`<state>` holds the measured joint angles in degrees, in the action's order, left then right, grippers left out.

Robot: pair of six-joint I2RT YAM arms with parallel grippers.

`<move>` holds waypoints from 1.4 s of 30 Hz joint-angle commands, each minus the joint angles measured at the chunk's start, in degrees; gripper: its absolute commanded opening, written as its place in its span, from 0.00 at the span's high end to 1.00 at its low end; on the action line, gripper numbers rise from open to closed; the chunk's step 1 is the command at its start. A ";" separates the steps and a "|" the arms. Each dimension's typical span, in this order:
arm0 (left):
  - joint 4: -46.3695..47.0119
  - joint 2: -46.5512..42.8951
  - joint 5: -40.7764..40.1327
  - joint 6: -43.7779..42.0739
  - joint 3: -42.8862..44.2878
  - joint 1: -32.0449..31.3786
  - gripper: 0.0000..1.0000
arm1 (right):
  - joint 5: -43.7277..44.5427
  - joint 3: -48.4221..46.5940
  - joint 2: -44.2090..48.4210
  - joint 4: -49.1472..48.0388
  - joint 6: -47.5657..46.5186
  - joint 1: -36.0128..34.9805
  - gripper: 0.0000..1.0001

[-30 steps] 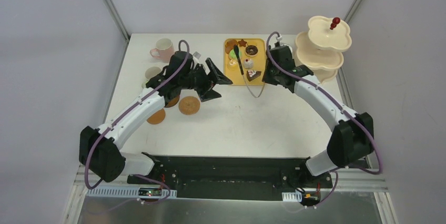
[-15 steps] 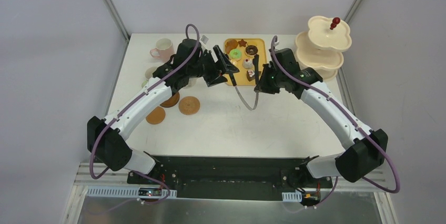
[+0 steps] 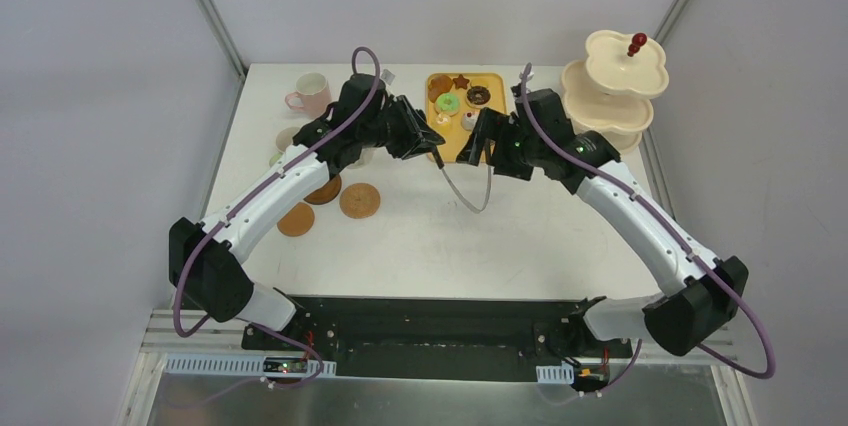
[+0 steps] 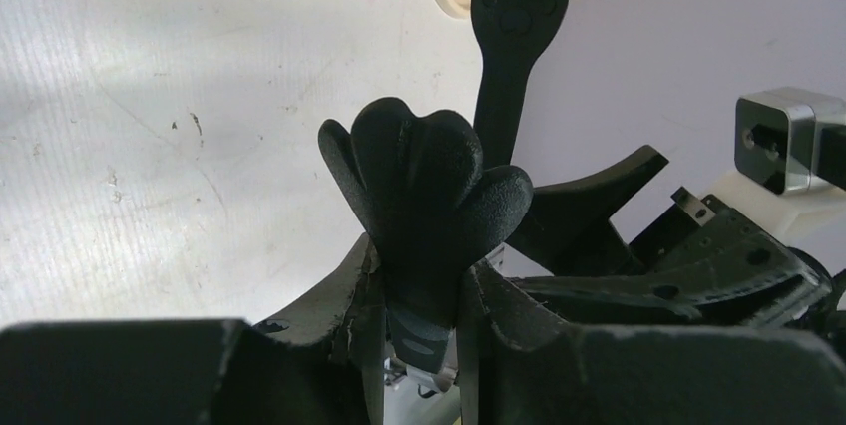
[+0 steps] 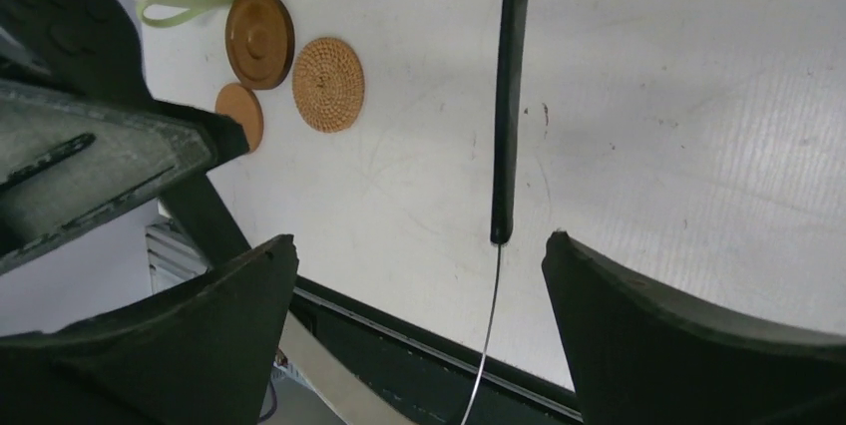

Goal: Serve the afternoon tea
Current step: Adjust the clamp.

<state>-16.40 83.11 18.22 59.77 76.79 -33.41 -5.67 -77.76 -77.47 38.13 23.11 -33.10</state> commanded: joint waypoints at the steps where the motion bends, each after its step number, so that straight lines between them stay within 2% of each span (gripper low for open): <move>1: 1.91 -2.55 0.16 2.04 0.64 -0.34 1.00 | -0.87 3.71 6.23 -9.15 5.11 -0.25 0.00; 4: 0.27 -2.69 -0.24 3.00 0.90 -0.32 1.00 | -0.80 6.65 7.99 -13.74 5.18 -0.95 0.00; 7: -0.01 -2.44 0.38 5.28 0.73 -0.17 1.00 | 5.02 10.91 10.13 -19.08 0.54 -4.81 0.00; 13: -0.74 -2.24 0.43 7.34 1.45 -0.08 1.00 | 8.24 12.09 9.82 -19.24 -2.45 -6.07 0.00; 17: -3.71 -0.73 0.62 7.88 3.47 -0.03 1.00 | 9.65 15.14 12.12 -24.74 -5.99 -8.99 0.00; 23: -5.63 0.64 0.37 7.48 5.07 -0.01 1.00 | 7.91 13.74 11.89 -24.74 -7.19 -9.36 0.00; 26: -5.67 0.73 0.56 7.42 5.03 0.01 1.00 | 7.26 14.28 13.28 -25.49 -1.90 -8.57 0.00; 29: -5.80 0.81 0.58 7.33 5.03 -0.01 1.00 | 1.15 13.85 13.79 -25.78 4.06 -7.04 0.00; 32: -5.44 1.31 1.22 7.49 5.27 0.01 1.00 | -0.33 14.29 14.07 -26.02 7.94 -6.61 0.00; 42: -8.98 3.18 1.25 9.31 6.79 0.10 1.00 | -3.22 16.46 14.18 -27.14 0.55 -7.20 0.00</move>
<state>-24.64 85.23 19.05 66.85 80.79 -33.28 -3.88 -60.58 -64.93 15.81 26.09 -39.24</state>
